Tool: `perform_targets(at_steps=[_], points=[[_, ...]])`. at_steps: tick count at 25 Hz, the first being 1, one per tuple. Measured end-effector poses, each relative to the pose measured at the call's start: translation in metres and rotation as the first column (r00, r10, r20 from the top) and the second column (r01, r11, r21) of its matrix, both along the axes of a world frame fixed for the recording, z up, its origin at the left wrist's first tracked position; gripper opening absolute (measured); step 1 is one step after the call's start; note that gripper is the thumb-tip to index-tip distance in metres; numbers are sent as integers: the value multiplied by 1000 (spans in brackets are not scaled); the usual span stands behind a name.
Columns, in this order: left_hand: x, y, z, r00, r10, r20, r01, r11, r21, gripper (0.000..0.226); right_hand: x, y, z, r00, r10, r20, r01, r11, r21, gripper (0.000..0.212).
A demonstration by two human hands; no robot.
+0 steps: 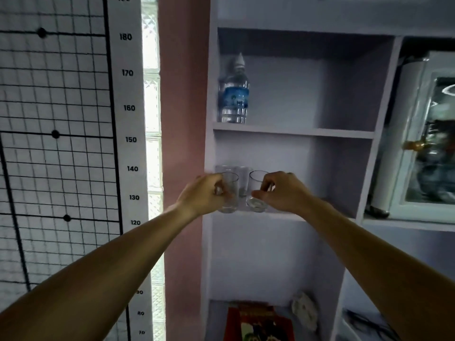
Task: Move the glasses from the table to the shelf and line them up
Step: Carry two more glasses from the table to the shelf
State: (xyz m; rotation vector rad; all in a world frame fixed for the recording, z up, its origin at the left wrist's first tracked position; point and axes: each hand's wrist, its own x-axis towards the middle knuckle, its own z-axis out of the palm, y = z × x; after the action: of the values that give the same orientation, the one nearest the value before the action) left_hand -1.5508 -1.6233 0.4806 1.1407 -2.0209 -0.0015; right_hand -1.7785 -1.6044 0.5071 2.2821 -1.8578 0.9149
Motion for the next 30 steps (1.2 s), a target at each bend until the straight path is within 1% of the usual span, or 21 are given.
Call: perform_targets(at_steps=[4, 10, 13, 16, 18, 20, 23, 27, 30], points=[[-26, -15, 0, 994, 93, 50, -92, 996, -21, 22, -20, -33, -4, 996, 81, 42, -82, 996, 19, 23], [-40, -24, 1, 972, 200, 122, -196, 980, -44, 20, -35, -63, -13, 979, 184, 91, -187, 982, 19, 22], [-42, -25, -1, 964, 230, 135, -223, 972, -67, 38, -35, -72, -18, 961, 241, 136, -244, 970, 3, 20], [-40, -22, -3, 940, 296, 169, -287, 955, -76, 54, -33, -78, -24, 936, 307, 170, -311, 950, -3, 17], [-39, -22, -4, 919, 350, 183, -328, 934, -140, 58, -29, -82, -29, 916, 340, 213, -344, 939, -18, 24], [-38, -22, -5, 907, 379, 185, -346, 920, -187, 58, -25, -85, -33, 898, 357, 256, -360, 932, -39, 40], [-36, -23, -5, 900, 399, 174, -362, 908, -211, 54, -19, -89, -40, 881, 329, 339, -321, 943, -82, 59], [-35, -24, -9, 890, 419, 183, -366, 893, -264, 44, -15, -92, -44, 882, 270, 386, -220, 961, -169, 63], [-34, -25, -12, 881, 435, 187, -375, 882, -287, 45, -9, -94, -46, 866, 295, 404, -234, 953, -193, 62]])
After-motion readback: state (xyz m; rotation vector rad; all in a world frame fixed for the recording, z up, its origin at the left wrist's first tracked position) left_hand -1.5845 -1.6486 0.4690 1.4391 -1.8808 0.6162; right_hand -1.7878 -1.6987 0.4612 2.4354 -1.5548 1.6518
